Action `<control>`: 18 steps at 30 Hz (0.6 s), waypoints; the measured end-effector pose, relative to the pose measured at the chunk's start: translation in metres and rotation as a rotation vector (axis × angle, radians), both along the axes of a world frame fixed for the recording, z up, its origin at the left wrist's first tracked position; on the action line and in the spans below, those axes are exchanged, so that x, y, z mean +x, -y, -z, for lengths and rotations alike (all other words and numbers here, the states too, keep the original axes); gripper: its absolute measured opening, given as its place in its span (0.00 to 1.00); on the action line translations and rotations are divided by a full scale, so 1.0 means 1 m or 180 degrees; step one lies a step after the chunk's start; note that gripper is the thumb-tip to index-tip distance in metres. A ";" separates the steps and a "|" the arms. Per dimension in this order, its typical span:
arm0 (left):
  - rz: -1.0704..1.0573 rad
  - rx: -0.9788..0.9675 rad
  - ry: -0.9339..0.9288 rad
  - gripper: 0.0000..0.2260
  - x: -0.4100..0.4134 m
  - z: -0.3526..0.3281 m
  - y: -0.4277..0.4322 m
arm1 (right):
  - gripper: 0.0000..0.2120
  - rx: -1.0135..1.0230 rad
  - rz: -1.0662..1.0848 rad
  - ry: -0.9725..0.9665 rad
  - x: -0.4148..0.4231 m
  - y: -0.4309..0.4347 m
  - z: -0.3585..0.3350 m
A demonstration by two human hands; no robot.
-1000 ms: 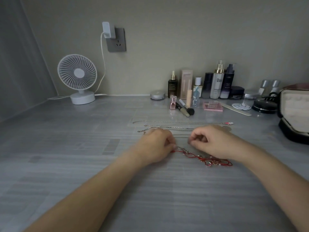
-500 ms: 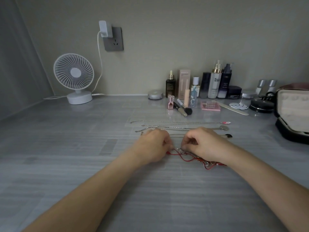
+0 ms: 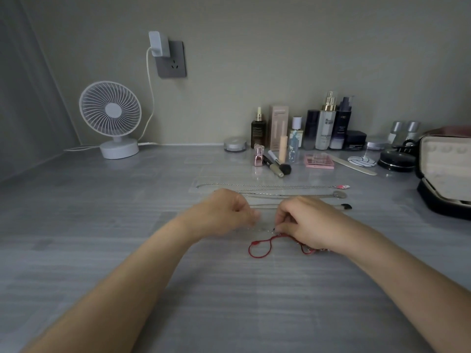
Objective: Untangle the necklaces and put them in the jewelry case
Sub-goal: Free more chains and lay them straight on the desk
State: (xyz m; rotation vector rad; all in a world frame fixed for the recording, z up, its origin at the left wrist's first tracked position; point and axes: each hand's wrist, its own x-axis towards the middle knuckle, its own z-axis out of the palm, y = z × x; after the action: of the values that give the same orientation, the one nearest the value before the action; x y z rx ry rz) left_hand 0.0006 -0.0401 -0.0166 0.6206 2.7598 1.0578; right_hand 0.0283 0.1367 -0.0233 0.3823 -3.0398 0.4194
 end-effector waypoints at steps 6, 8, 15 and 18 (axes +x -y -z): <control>0.0026 0.0174 -0.0473 0.09 -0.003 0.017 -0.018 | 0.04 -0.0261 -0.0033 -0.0194 -0.002 -0.002 -0.003; 0.0195 0.0447 -0.0329 0.10 -0.002 0.018 -0.022 | 0.08 -0.0950 -0.0041 -0.0341 -0.003 -0.004 -0.009; -0.0067 0.1857 0.0704 0.09 0.001 0.010 -0.025 | 0.09 -0.1866 -0.0174 -0.0381 -0.002 -0.006 -0.020; -0.0002 0.2361 0.1175 0.09 0.001 0.006 -0.024 | 0.10 -0.1899 -0.0149 -0.0482 0.000 -0.008 -0.023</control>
State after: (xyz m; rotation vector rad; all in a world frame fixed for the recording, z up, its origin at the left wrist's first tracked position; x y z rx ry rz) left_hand 0.0018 -0.0158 -0.0226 0.4228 2.0113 1.9748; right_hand 0.0278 0.1445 -0.0006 0.4165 -2.5915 1.1885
